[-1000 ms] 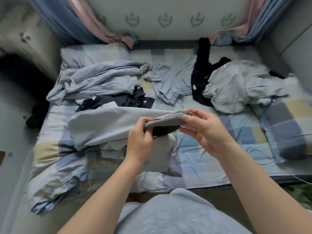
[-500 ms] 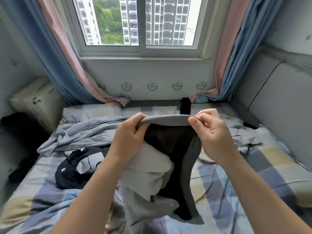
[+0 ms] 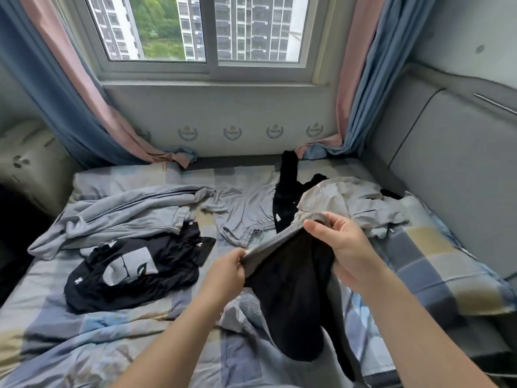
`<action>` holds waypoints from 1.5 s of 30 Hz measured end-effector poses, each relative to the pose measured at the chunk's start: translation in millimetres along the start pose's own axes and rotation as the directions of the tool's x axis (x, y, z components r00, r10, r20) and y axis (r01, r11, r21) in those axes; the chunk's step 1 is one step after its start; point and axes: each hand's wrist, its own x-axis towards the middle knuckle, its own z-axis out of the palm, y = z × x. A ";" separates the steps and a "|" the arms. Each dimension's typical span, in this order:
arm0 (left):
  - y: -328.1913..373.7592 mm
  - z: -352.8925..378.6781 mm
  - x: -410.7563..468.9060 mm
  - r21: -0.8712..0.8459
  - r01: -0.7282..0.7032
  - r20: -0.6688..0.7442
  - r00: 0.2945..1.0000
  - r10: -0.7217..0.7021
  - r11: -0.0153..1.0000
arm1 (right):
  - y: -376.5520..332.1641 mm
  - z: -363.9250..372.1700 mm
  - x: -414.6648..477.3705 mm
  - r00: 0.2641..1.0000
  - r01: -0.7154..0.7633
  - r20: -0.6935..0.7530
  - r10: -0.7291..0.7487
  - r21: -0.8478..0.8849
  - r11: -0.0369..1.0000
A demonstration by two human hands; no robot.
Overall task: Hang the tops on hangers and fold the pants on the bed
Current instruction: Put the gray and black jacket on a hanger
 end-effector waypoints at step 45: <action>32.7 -75.2 22.4 -0.664 -0.276 -0.450 0.890 -0.077 0.695 | 154.4 -106.5 30.3 0.916 -0.388 -0.331 0.226 -0.874 0.291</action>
